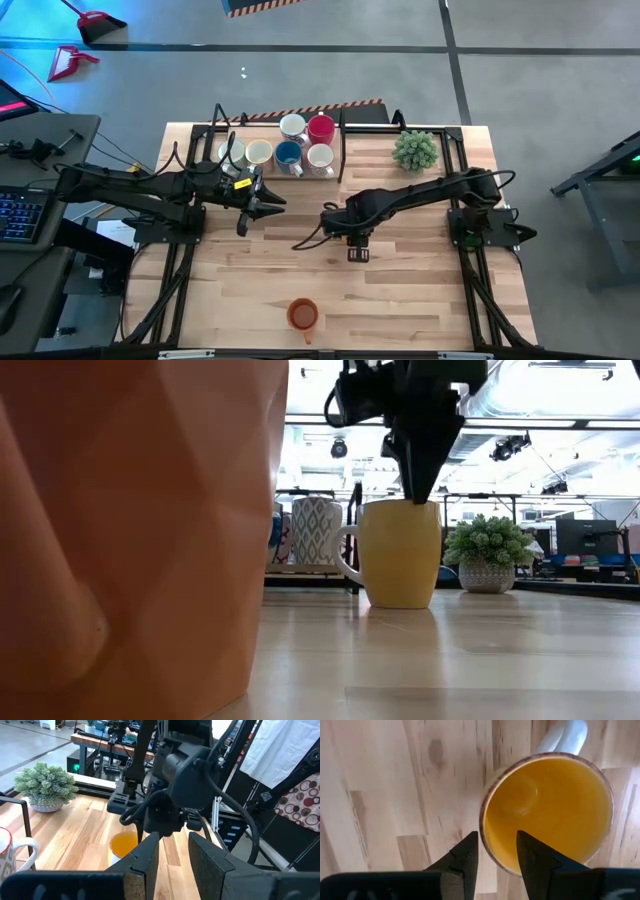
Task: Place coffee mugs
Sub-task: Put the yellow mug on the shelf
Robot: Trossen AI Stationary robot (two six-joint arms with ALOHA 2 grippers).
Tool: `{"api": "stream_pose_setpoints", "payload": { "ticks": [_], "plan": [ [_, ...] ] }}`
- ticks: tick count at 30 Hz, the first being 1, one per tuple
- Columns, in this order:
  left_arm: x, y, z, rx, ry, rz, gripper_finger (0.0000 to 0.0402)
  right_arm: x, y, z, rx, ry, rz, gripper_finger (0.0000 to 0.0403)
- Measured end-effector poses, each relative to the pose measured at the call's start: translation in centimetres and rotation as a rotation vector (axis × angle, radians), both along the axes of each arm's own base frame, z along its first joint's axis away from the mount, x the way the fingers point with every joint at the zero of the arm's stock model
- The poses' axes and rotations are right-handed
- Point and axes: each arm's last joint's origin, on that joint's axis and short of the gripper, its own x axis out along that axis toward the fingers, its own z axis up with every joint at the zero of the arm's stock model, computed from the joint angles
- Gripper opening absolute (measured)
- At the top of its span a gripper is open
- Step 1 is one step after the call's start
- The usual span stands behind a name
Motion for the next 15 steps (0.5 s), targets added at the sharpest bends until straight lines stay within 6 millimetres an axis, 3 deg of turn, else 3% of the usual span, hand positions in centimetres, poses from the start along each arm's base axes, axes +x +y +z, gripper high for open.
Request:
{"api": "stream_pose_setpoints", "payload": {
  "ticks": [15],
  "plan": [
    [0.0, 0.0, 0.0, 0.000, 0.000, 0.000, 0.0093, 0.4, 0.2, -1.1, -0.020, 0.031, 0.030, 0.0110]
  ]
}}
